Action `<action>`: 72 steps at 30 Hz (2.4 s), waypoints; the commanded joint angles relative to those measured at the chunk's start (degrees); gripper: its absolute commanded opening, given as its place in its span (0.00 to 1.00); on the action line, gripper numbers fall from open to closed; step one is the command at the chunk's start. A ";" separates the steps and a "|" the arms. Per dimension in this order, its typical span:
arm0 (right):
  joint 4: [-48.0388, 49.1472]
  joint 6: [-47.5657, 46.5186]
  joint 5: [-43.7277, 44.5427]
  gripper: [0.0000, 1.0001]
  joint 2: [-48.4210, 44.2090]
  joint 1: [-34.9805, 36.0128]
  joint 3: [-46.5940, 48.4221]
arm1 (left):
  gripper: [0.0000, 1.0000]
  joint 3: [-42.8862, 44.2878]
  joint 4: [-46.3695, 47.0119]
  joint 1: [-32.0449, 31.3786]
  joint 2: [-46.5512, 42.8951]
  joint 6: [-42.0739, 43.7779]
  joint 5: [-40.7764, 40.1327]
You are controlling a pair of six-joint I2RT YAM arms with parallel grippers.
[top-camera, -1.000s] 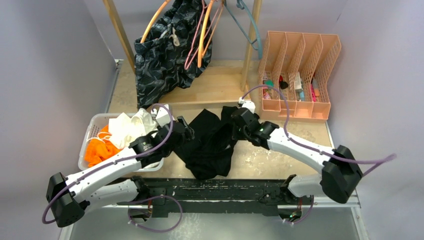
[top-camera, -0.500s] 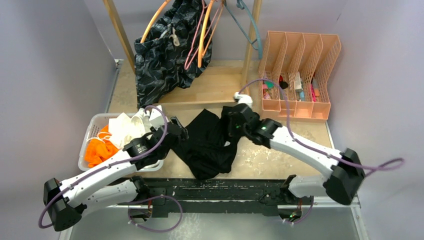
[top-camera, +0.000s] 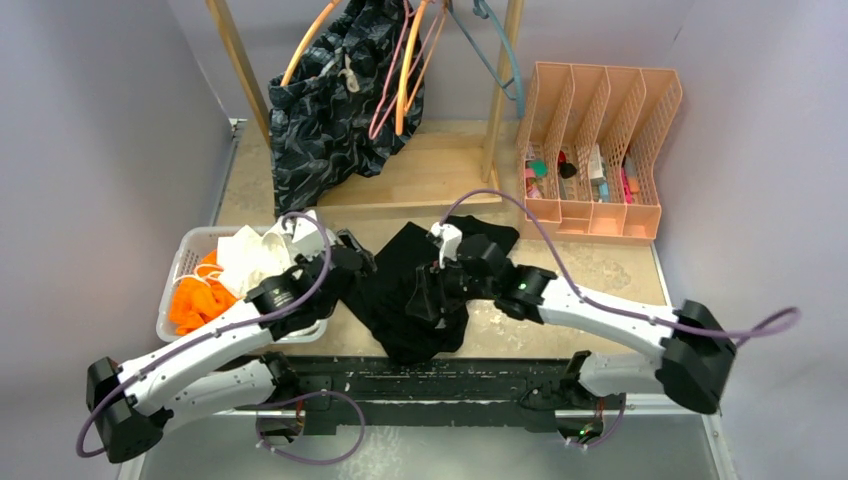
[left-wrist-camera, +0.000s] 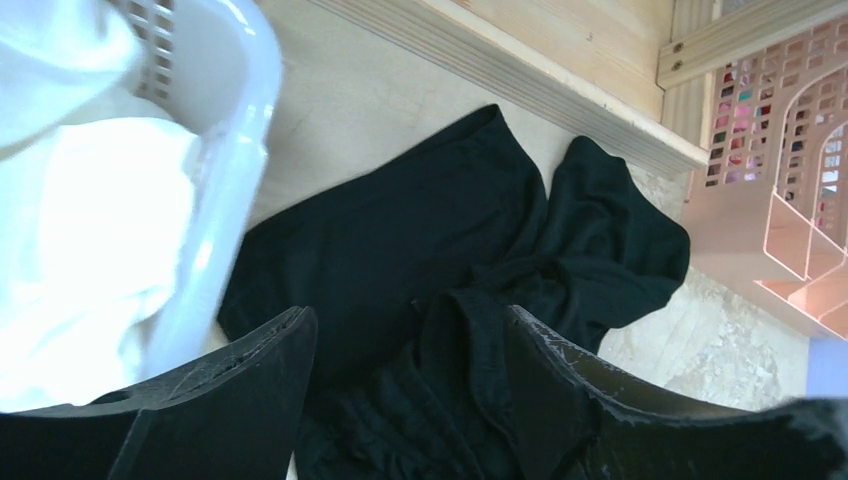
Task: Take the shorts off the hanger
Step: Pick up the shorts at the center of the board.
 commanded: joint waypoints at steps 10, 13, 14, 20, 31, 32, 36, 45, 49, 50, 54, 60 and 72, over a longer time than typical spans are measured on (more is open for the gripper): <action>-24.09 24.32 39.06 0.79 -15.00 -0.65 -2.11 | 0.78 9.66 18.06 0.11 24.11 6.87 14.44; -29.50 31.64 41.50 0.84 -15.02 -0.58 -2.33 | 0.84 13.04 18.25 0.05 29.69 10.65 17.27; -32.10 35.00 42.78 0.85 -14.73 -0.62 -2.11 | 0.85 14.03 18.63 0.11 31.37 12.27 18.51; -41.14 45.36 49.51 0.92 -12.71 -0.58 -0.50 | 0.85 18.50 18.72 0.35 42.27 20.31 26.71; -35.29 42.19 51.43 0.97 -21.01 -0.63 -3.72 | 0.85 20.54 15.17 -0.46 56.07 25.89 36.51; -34.31 42.07 51.05 0.96 -22.08 -0.64 -4.68 | 0.85 20.51 14.42 -1.14 57.15 25.97 36.05; -33.49 42.25 51.12 0.96 -25.42 -0.59 -6.72 | 0.86 19.58 11.28 -3.03 61.00 23.81 33.49; -40.81 49.68 56.71 0.94 -28.61 -0.61 -5.74 | 0.65 20.00 4.36 -6.48 65.41 21.37 22.45; -41.80 50.37 58.32 0.93 -28.72 -0.62 -4.92 | 0.52 24.11 -0.09 -7.23 67.14 23.12 22.57; -42.70 51.05 58.67 0.93 -28.64 -0.63 -4.45 | 0.48 24.91 -0.53 -7.53 66.67 23.32 21.80; -44.59 51.26 59.37 0.92 -28.36 -0.60 -2.15 | 0.09 26.77 -2.51 -7.55 64.13 22.74 15.66; -44.91 49.89 59.57 0.92 -28.15 -0.58 -1.07 | 0.00 31.40 -3.32 -7.57 54.30 24.28 12.05; -38.80 42.59 57.78 0.93 -24.61 -0.59 -0.16 | 0.00 35.97 -5.51 -7.37 36.11 26.42 3.15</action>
